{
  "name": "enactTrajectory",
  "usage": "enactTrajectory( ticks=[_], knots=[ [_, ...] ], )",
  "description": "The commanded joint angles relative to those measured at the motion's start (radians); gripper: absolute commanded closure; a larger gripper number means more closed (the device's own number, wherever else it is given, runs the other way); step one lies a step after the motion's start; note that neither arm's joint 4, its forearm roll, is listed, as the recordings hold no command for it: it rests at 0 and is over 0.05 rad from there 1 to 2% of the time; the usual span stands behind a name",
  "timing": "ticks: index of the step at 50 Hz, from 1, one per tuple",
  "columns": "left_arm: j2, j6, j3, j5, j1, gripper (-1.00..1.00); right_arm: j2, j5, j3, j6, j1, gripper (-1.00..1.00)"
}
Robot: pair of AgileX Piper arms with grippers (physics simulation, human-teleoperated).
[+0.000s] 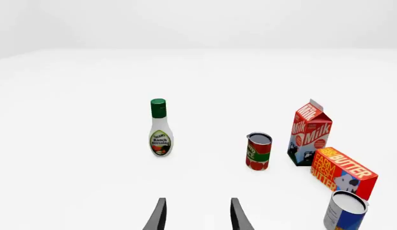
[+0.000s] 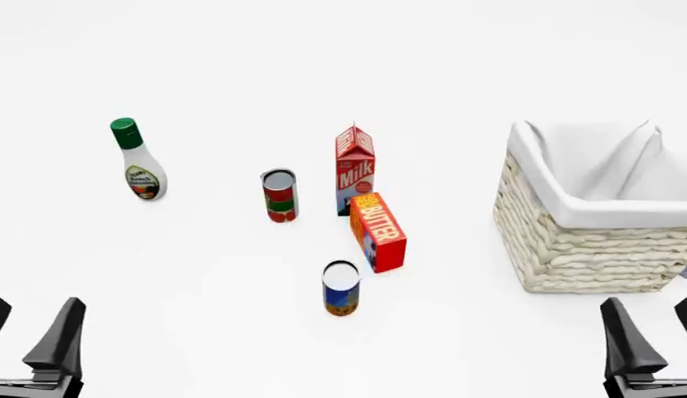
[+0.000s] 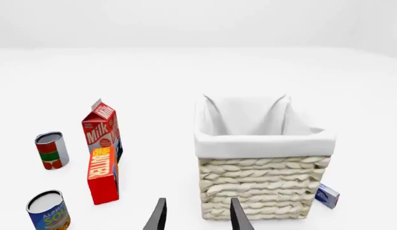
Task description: Pick the alphabet soup and place it in the basket.
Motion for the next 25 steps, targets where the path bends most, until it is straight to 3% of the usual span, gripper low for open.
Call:
enactTrajectory(
  ticks=[1, 25],
  knots=[
    [0.000, 0.000, 0.000, 0.000, 0.000, -1.00, 0.004, -0.002, -0.005, -0.006, 0.007, -1.00],
    [0.000, 0.000, 0.000, 0.000, 0.000, -1.00, 0.001, 0.039, -0.071, -0.007, 0.048, -1.00]
  ],
)
